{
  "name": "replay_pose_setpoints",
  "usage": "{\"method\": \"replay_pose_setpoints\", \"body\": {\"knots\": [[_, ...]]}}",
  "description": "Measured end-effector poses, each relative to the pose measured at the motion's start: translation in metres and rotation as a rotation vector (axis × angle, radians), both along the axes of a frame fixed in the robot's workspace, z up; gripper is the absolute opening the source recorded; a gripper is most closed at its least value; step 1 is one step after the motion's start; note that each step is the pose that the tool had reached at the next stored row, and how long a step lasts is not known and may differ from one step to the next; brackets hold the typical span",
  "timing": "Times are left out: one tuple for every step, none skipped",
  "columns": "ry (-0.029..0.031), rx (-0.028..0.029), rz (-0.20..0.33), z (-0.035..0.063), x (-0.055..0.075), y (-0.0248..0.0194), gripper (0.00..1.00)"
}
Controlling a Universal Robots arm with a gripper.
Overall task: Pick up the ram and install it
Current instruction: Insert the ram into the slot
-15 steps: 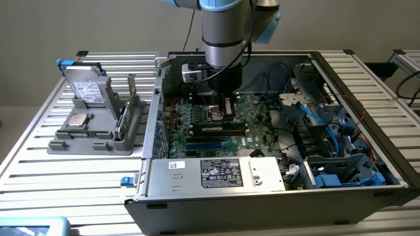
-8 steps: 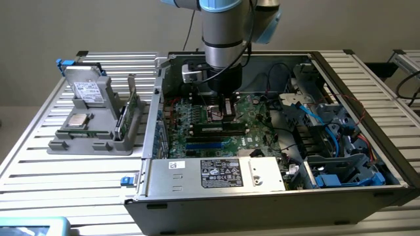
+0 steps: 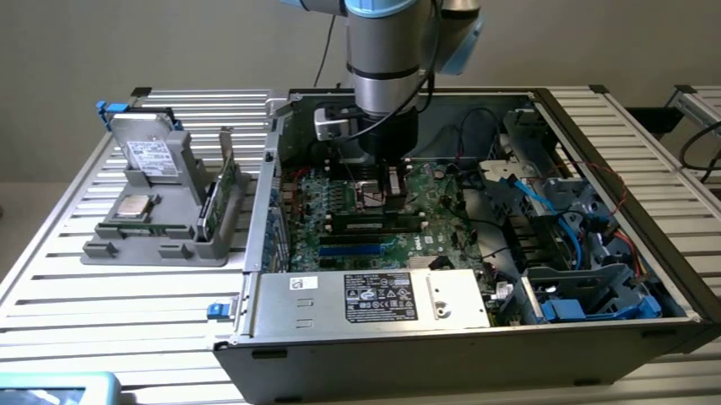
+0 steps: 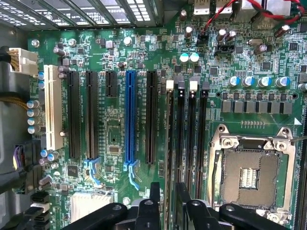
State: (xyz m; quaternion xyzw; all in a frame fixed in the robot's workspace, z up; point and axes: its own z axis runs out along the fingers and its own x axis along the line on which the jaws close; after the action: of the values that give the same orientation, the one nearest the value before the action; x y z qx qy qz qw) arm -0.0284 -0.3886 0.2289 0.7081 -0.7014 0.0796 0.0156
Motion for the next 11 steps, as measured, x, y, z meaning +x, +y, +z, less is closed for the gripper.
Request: {"method": "replay_pose_setpoints", "body": {"knots": [[0.0009,-0.0001,0.0,0.0027,0.003,-0.0003,0.28],[0.0031,0.0,0.0,0.0053,0.004,-0.0005,0.28],[0.007,-0.0001,0.0,0.008,0.006,-0.0007,0.28],[0.012,-0.0001,0.0,0.0108,0.008,-0.0009,0.28],[0.0168,-0.0001,0.0,0.0132,0.01,-0.0011,0.28],[0.0208,-0.0001,0.0,0.0153,0.012,-0.0013,0.28],[0.0242,0.0,0.0,0.0169,0.014,-0.0016,0.28],[0.0268,0.0,0.0,0.018,0.016,-0.0018,0.28],[0.0293,-0.0001,0.0,0.0187,0.019,-0.0022,0.28],[0.0317,0.0,0.0,0.0191,0.023,-0.0025,0.28],[0.0344,0.0001,0.0,0.0193,0.025,-0.0029,0.28]]}}
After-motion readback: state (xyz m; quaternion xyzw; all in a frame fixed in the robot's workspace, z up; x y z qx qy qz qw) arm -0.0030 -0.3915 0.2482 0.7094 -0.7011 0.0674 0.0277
